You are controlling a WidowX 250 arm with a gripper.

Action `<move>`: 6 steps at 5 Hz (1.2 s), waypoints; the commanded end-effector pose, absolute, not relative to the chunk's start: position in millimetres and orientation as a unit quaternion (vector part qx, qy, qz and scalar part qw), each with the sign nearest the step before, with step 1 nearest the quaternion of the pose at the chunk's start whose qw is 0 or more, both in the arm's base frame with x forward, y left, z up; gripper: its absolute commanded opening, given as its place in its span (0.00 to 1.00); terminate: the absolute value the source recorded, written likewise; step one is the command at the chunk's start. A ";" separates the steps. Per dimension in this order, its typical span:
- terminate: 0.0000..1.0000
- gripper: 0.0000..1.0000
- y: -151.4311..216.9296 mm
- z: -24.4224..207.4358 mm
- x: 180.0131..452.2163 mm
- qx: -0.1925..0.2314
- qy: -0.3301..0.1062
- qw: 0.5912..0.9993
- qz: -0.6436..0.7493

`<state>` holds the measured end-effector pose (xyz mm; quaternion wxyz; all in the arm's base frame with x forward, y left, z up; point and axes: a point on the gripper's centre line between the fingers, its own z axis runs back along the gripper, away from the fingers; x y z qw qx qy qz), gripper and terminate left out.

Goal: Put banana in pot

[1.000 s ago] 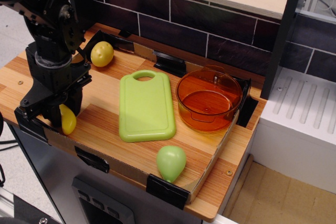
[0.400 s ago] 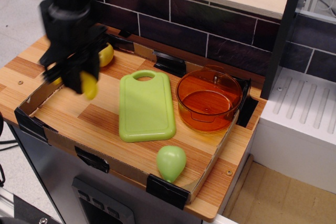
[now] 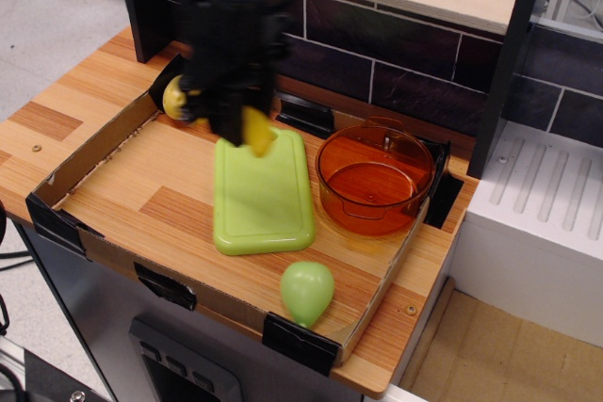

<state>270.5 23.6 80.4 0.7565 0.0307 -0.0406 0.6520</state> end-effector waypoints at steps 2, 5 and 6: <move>0.00 0.00 -49.9 86.2 314.7 -0.002 -0.090 0.775 0.625; 0.00 1.00 -51.8 71.8 324.6 0.028 -0.092 0.782 0.616; 0.00 1.00 -52.4 79.2 320.0 0.023 -0.096 0.787 0.609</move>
